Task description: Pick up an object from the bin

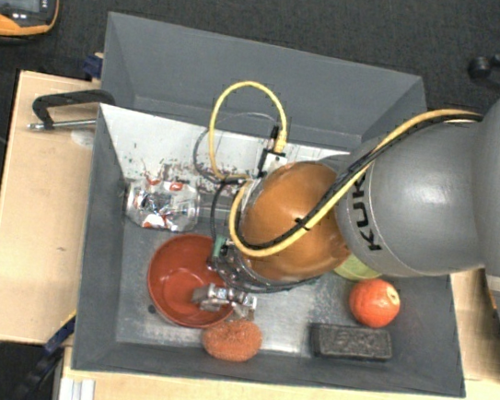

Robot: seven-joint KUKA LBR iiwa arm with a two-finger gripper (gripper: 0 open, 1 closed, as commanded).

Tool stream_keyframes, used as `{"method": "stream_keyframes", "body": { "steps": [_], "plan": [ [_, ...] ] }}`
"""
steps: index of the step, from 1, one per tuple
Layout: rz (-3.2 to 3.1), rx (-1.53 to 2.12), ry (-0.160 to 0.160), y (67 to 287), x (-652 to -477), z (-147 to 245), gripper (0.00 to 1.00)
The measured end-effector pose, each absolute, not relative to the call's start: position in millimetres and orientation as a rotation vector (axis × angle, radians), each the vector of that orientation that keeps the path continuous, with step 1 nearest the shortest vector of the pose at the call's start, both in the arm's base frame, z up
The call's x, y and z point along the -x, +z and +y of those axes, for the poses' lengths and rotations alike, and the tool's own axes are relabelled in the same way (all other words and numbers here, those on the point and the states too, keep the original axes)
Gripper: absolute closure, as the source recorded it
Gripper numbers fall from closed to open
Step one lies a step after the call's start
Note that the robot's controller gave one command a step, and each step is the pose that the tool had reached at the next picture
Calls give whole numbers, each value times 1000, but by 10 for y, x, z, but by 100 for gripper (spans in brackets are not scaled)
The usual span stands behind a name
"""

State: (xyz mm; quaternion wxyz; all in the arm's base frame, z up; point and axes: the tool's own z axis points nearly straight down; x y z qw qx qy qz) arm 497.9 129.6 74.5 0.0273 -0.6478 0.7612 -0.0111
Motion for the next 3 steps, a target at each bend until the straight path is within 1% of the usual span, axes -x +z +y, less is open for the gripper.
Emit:
{"method": "stream_keyframes", "body": {
  "steps": [1,2,3],
  "plan": [
    [2342,1992,-37,1832,-5028,1667,100],
    [2139,2196,-49,2862,-5342,1963,100],
    [1378,2747,-82,2796,-5544,1933,100]
  ]
}}
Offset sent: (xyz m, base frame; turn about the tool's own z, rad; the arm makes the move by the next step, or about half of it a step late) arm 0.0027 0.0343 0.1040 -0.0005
